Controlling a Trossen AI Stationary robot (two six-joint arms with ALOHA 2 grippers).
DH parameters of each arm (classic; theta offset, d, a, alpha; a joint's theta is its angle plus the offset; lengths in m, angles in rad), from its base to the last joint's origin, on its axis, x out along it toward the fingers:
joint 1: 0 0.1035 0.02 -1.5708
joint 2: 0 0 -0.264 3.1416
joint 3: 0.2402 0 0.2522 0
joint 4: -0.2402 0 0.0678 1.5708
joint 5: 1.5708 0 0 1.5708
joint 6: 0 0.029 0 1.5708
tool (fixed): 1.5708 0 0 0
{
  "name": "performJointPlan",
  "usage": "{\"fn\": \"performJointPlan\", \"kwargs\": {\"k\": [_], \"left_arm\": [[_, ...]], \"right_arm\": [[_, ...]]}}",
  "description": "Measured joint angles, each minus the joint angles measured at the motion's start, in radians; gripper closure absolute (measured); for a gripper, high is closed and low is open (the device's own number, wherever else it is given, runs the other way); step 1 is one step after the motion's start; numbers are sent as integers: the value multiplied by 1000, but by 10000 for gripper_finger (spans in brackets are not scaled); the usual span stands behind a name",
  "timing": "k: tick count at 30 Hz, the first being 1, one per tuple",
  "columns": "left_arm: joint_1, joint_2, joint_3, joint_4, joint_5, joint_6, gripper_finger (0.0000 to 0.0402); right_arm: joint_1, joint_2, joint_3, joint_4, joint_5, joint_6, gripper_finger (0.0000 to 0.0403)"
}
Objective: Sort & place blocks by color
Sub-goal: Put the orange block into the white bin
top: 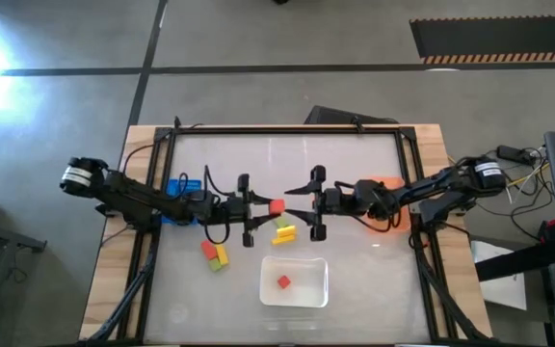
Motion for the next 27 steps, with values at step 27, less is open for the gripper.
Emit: {"fn": "performJointPlan", "kwargs": {"k": [27], "left_arm": [[-20,0,-2,-5,-1,-1,281]], "right_arm": [[1,-235,11,-400,62,-60,215]]}}
